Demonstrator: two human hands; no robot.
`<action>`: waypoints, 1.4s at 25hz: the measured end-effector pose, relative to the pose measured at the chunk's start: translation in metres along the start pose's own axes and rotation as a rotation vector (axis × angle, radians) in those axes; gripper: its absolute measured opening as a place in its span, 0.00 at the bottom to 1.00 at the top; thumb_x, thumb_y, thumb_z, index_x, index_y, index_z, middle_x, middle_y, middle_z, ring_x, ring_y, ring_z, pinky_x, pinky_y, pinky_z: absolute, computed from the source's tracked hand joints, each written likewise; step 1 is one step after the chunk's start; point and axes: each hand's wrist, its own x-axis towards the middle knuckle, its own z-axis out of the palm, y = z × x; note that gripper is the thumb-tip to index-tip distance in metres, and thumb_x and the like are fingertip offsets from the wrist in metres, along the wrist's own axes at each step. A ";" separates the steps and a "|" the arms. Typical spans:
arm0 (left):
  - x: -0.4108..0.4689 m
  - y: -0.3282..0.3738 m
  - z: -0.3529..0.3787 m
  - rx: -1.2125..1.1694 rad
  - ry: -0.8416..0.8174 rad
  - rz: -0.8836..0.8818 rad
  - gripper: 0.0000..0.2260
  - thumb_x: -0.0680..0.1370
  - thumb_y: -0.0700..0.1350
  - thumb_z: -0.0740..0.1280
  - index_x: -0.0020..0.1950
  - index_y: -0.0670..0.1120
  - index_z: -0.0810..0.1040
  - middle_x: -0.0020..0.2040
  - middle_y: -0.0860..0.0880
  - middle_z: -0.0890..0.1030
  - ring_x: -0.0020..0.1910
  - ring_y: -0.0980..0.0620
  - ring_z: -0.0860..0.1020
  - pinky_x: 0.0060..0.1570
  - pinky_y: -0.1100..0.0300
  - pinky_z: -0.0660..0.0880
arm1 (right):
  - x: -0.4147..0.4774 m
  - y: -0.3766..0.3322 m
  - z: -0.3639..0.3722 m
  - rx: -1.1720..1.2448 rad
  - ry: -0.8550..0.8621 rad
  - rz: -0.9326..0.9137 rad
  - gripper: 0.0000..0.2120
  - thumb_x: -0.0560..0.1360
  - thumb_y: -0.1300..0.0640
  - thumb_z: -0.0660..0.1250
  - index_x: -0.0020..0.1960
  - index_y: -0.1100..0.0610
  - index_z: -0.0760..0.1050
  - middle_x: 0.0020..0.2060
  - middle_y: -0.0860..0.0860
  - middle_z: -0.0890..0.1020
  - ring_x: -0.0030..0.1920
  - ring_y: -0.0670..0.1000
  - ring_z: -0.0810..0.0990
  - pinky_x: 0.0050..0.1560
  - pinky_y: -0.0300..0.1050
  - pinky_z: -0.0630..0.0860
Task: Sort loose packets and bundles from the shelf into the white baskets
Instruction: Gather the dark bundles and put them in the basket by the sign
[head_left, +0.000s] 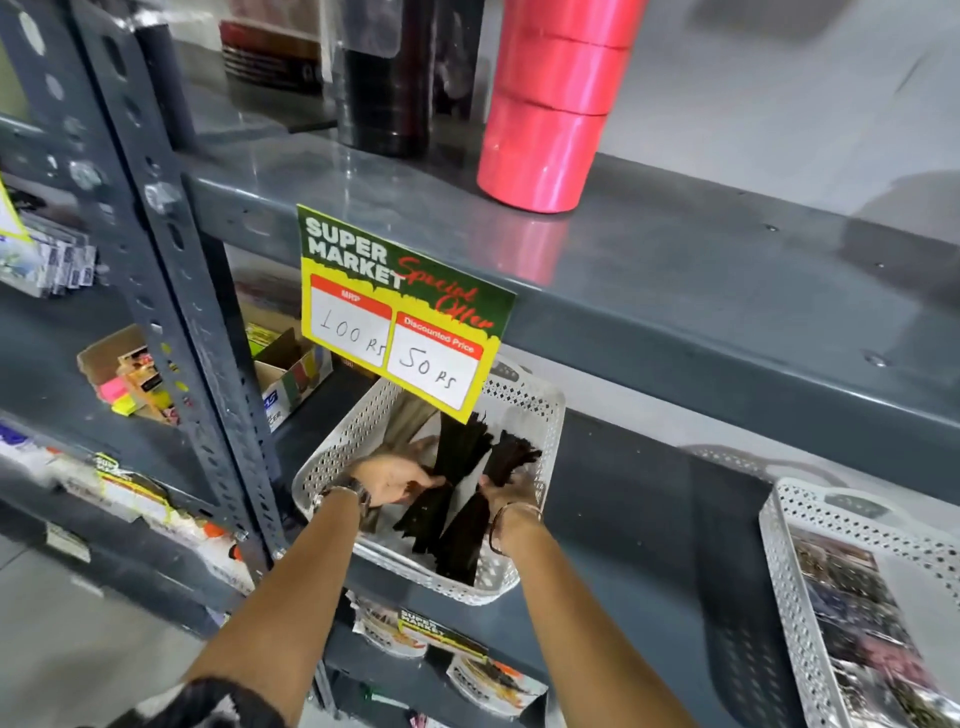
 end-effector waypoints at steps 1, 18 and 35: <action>0.004 0.001 0.001 0.221 0.051 0.061 0.24 0.75 0.32 0.62 0.68 0.50 0.66 0.51 0.43 0.77 0.40 0.52 0.76 0.37 0.60 0.73 | -0.006 -0.001 -0.001 -0.230 0.027 -0.042 0.26 0.77 0.57 0.61 0.71 0.64 0.57 0.72 0.62 0.63 0.70 0.59 0.66 0.71 0.51 0.63; 0.043 -0.020 -0.021 1.751 0.064 0.558 0.52 0.61 0.73 0.22 0.76 0.46 0.49 0.77 0.47 0.53 0.75 0.49 0.52 0.74 0.51 0.48 | -0.011 0.008 -0.002 -1.379 -0.170 -0.219 0.40 0.76 0.40 0.52 0.74 0.60 0.35 0.75 0.54 0.36 0.76 0.54 0.39 0.77 0.52 0.45; 0.026 -0.012 -0.004 1.758 0.160 0.544 0.57 0.53 0.70 0.15 0.76 0.48 0.46 0.77 0.46 0.49 0.75 0.48 0.53 0.73 0.53 0.48 | -0.015 0.002 -0.001 -1.281 -0.189 -0.186 0.36 0.78 0.43 0.51 0.74 0.60 0.36 0.75 0.54 0.36 0.76 0.53 0.39 0.76 0.52 0.43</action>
